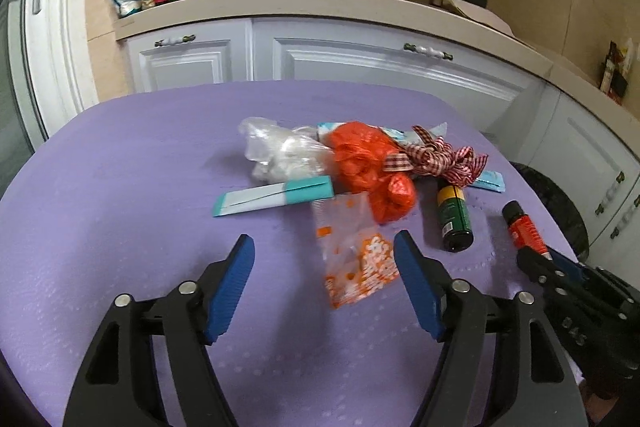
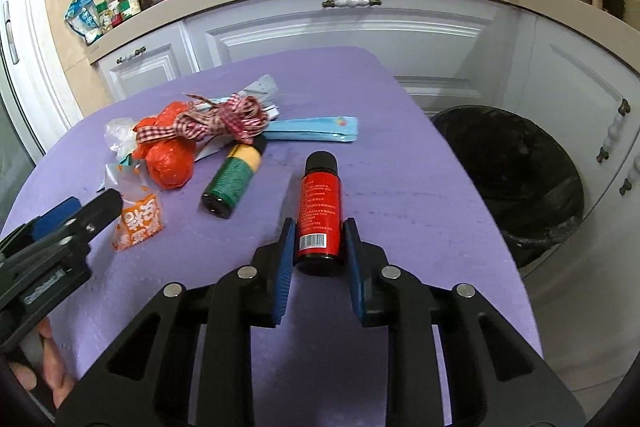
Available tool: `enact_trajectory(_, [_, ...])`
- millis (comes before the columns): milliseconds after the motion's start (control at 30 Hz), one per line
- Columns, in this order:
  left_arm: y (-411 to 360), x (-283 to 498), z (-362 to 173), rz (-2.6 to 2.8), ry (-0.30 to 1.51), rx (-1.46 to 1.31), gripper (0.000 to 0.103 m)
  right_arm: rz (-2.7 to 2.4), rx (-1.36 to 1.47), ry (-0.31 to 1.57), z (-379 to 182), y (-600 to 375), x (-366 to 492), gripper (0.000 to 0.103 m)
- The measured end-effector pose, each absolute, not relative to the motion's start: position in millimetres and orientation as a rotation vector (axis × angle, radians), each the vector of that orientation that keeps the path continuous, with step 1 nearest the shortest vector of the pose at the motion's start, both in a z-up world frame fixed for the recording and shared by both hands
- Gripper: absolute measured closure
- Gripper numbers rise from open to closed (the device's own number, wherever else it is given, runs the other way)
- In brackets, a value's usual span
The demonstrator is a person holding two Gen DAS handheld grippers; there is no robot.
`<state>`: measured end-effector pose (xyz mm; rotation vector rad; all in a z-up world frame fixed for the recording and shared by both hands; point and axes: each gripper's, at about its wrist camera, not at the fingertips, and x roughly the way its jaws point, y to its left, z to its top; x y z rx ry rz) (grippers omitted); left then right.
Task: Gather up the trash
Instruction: 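Grasp the orange-printed snack bag with the left gripper, then move both held items over the bin and open both grippers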
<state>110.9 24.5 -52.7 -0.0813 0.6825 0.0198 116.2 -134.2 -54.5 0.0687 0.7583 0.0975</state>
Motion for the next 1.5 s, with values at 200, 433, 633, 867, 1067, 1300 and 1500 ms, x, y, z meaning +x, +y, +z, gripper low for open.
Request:
enact_trajectory(200, [13.6, 119.6, -60.4, -0.017, 0.738, -0.045, 0.083, 0.107, 0.09, 0.752, -55.2, -148.2, 113.9, 0.079])
enact_trajectory(433, [10.3, 110.9, -57.9, -0.016, 0.707, -0.034, 0.093, 0.109, 0.105, 0.731, -54.2, -158.8, 109.4, 0.08])
enact_trajectory(633, [1.7, 96.1, -50.9, -0.019, 0.66, -0.018, 0.093, 0.103, 0.115, 0.697, -48.8, -169.6, 102.1, 0.08])
enact_trajectory(867, [-19.0, 88.7, -25.7, -0.062, 0.586, -0.027, 0.093, 0.062, 0.125, 0.641, -34.1, -195.1, 93.2, 0.08])
enact_trajectory(1067, [-60.8, 96.6, -7.3, -0.16, 0.539, -0.008, 0.093, -0.026, 0.124, 0.578, -15.6, -235.3, 88.0, 0.08])
enact_trajectory(1300, [-119.1, 111.5, 4.5, -0.273, 0.501, 0.027, 0.093, -0.135, 0.124, 0.518, -0.7, -287.4, 94.4, 0.08])
enact_trajectory(1500, [-172.8, 132.4, 6.6, -0.343, 0.487, 0.066, 0.093, -0.186, 0.114, 0.491, 0.4, -319.6, 110.9, 0.08])
